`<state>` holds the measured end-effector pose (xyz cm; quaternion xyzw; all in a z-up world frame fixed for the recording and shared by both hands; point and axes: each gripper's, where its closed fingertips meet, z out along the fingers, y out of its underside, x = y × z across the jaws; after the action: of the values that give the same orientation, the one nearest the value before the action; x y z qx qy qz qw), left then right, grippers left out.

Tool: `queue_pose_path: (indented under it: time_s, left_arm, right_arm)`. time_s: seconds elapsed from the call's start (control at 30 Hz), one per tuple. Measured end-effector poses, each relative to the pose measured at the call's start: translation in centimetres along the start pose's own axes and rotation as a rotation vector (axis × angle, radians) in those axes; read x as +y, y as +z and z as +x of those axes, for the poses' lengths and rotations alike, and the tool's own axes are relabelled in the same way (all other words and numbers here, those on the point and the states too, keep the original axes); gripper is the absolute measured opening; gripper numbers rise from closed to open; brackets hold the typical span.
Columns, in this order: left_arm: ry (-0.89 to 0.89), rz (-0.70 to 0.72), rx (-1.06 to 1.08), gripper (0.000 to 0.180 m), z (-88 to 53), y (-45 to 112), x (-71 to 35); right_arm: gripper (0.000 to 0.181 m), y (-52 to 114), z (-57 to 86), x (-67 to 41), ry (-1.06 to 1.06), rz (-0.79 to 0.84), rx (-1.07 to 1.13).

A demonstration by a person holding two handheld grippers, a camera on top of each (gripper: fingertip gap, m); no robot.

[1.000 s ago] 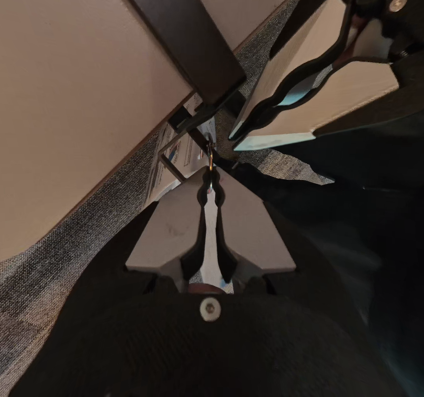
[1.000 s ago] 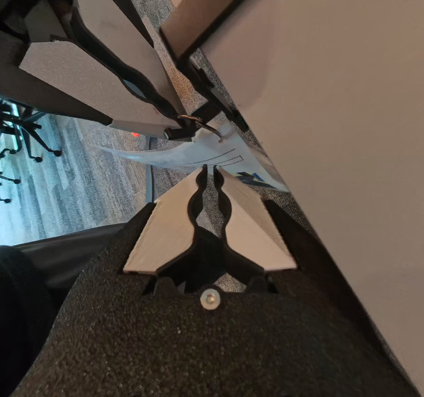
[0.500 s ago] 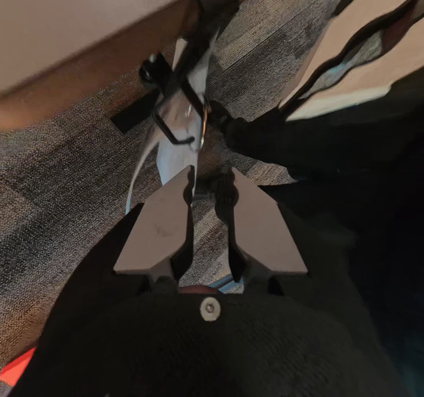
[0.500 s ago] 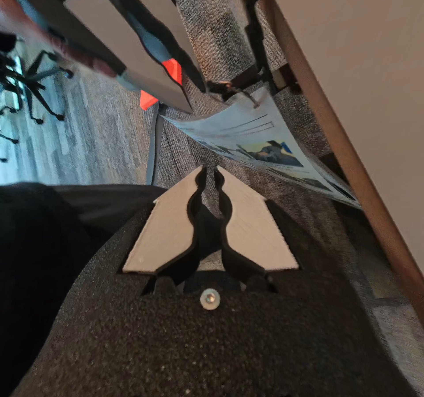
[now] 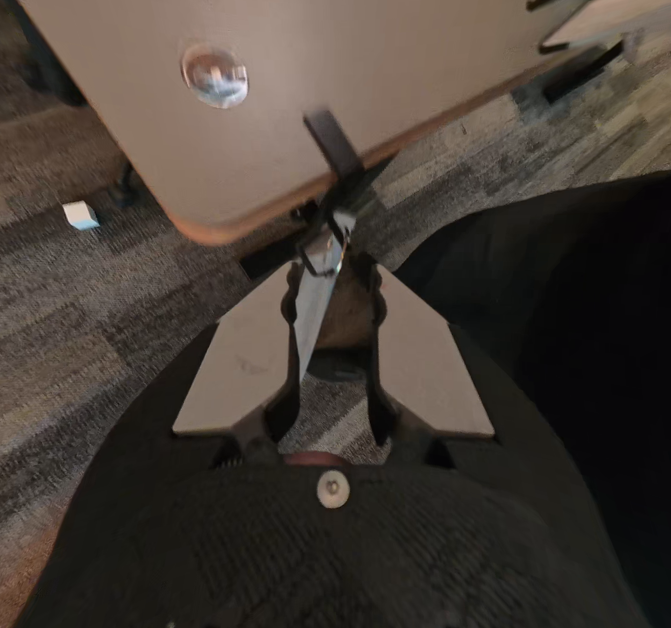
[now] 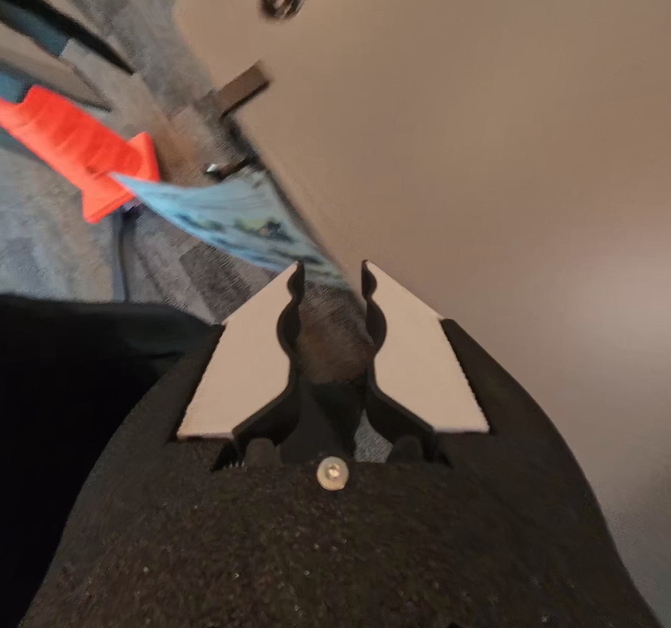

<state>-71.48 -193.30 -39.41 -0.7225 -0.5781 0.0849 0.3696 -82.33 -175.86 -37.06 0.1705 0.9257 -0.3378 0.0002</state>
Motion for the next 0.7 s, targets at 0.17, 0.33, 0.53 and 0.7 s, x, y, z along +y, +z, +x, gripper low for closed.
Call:
queue_pose_path:
  time_s: [0.17, 0.33, 0.53, 0.7]
  left_arm:
    - [0.047, 0.04, 0.003, 0.036, 1.8, 0.9, -5.1]
    - [0.018, -0.046, -0.054, 0.035, 5.2, 1.4, -3.0]
    - [-0.149, -0.128, -0.125, 0.032, 7.1, 0.8, 0.5]
    - [-0.193, -0.121, -0.124, 0.03, 6.9, 1.8, -1.6]
  right_arm:
    - [0.076, 3.5, 9.4, -10.5, 0.124, 0.053, 0.105]
    - [0.088, 9.7, 17.8, -20.6, 0.235, 0.085, 0.119]
    - [0.059, 15.6, 19.9, -21.1, 0.194, -0.101, -0.032]
    - [0.059, 5.3, 14.3, -21.3, 0.067, 0.067, -0.219]
